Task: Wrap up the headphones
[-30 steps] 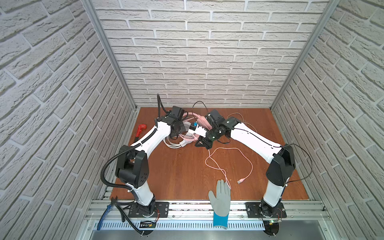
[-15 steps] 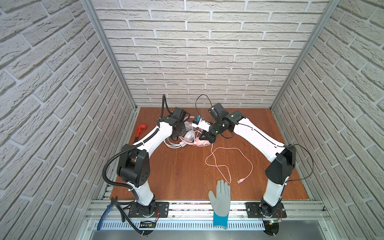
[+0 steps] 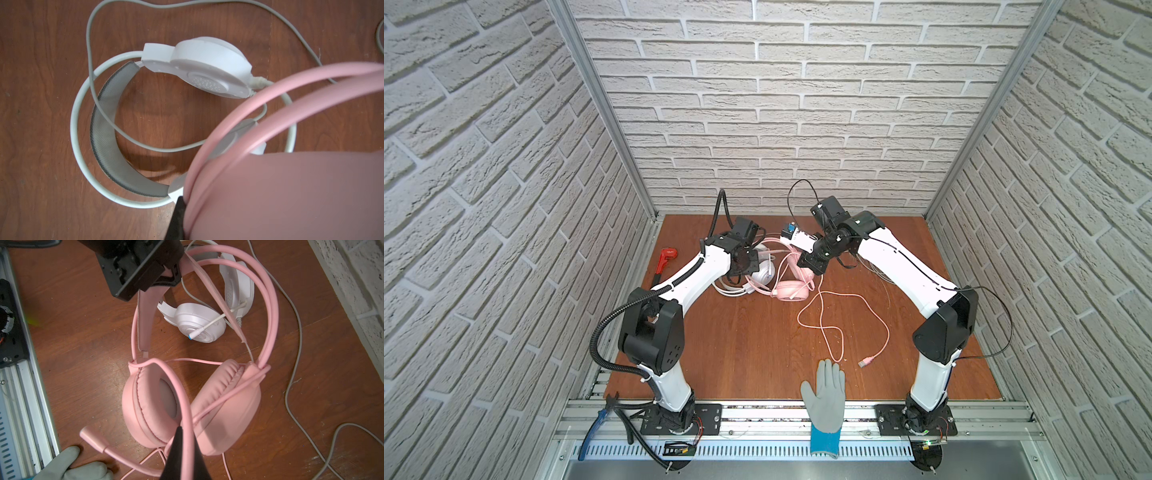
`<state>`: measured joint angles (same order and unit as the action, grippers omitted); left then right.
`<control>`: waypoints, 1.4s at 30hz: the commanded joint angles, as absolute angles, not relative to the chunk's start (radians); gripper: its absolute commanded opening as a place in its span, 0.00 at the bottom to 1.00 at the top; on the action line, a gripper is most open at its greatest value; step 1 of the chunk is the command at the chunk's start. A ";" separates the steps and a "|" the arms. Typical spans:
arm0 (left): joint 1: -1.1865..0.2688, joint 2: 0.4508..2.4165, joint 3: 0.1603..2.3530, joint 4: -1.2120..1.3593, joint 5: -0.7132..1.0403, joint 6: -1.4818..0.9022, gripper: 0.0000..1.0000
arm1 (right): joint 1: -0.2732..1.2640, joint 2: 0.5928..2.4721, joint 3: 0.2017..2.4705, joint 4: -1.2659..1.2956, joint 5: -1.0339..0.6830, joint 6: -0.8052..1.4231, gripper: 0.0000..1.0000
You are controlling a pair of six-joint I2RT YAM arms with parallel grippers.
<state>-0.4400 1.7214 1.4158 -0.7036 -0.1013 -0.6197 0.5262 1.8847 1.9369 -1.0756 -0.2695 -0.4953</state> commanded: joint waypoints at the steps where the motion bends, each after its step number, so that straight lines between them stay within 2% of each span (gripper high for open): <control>1: -0.446 1.683 1.412 -0.658 -0.054 -0.585 0.00 | 0.521 1.894 1.976 -1.098 -0.211 -0.538 0.05; 9: -0.459 1.686 1.446 -0.729 -0.062 -0.552 0.00 | 0.508 1.967 2.096 -1.126 -0.123 -0.475 0.06; 18: -0.462 1.662 1.435 -0.744 -0.044 -0.499 0.00 | 0.493 2.023 2.102 -1.063 -0.044 -0.389 0.06; 28: -0.464 1.618 1.420 -0.746 0.000 -0.494 0.00 | 0.448 2.086 2.100 -1.021 -0.054 -0.280 0.09; 34: -0.464 1.589 1.407 -0.747 0.008 -0.491 0.00 | 0.416 2.092 2.052 -0.951 -0.145 -0.190 0.11; 42: -0.456 1.567 1.367 -0.720 0.058 -0.498 0.00 | 0.377 2.053 1.909 -0.810 -0.287 -0.085 0.18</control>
<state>-0.4587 1.6131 1.3739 -0.7567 -0.0074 -0.4911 0.3939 2.0903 1.9491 -0.9073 -0.2123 -0.1577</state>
